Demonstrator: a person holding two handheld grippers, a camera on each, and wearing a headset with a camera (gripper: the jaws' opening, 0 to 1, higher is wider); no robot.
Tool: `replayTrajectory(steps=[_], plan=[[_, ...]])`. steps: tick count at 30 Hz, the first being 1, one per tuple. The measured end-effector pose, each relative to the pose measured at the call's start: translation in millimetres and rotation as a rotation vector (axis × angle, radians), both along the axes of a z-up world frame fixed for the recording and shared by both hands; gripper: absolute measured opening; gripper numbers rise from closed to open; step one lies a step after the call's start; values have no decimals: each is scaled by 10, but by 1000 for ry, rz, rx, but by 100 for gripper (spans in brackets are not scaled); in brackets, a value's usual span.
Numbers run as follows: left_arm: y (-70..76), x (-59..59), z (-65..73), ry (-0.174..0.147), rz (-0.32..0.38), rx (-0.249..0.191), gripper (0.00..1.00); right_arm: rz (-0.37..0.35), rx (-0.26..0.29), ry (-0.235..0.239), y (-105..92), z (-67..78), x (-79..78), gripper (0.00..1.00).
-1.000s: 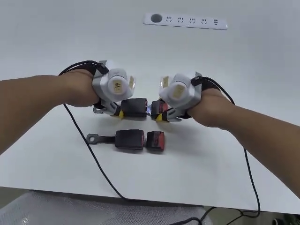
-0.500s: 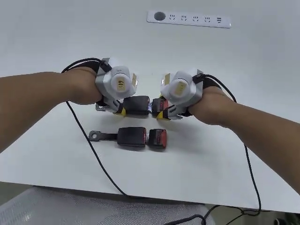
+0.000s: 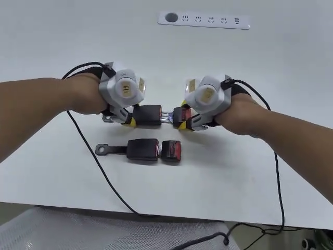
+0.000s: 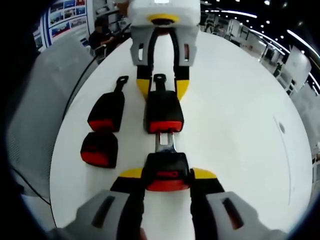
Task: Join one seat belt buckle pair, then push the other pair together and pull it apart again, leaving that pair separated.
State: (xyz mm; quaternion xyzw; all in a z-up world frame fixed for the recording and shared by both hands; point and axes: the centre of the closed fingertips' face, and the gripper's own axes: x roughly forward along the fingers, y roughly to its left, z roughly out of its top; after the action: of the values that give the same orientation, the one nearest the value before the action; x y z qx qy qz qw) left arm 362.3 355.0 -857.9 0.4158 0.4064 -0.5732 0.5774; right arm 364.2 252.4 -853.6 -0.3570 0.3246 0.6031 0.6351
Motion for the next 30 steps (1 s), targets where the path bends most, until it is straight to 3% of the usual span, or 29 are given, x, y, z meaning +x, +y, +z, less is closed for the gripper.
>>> replayTrajectory(steps=[8, 13, 21, 26, 30], plan=[[-2, -6, -5, -5, -4, 20, 30, -28, -45, -12, -456, -28, 8, 35], [-4, -12, -3, -13, -10, 31, 31, -68, -68, -2, -855, -30, -32, 35], [2, -12, 0, -18, -5, 42, 31, -121, -104, 19, -1319, -37, -75, 36], [3, -11, 6, -22, -4, 58, 31, -124, -135, 18, -1443, -42, -83, 36], [9, -12, 13, -24, 6, 65, 31, -98, -151, 6, -1423, -43, -91, 37]])
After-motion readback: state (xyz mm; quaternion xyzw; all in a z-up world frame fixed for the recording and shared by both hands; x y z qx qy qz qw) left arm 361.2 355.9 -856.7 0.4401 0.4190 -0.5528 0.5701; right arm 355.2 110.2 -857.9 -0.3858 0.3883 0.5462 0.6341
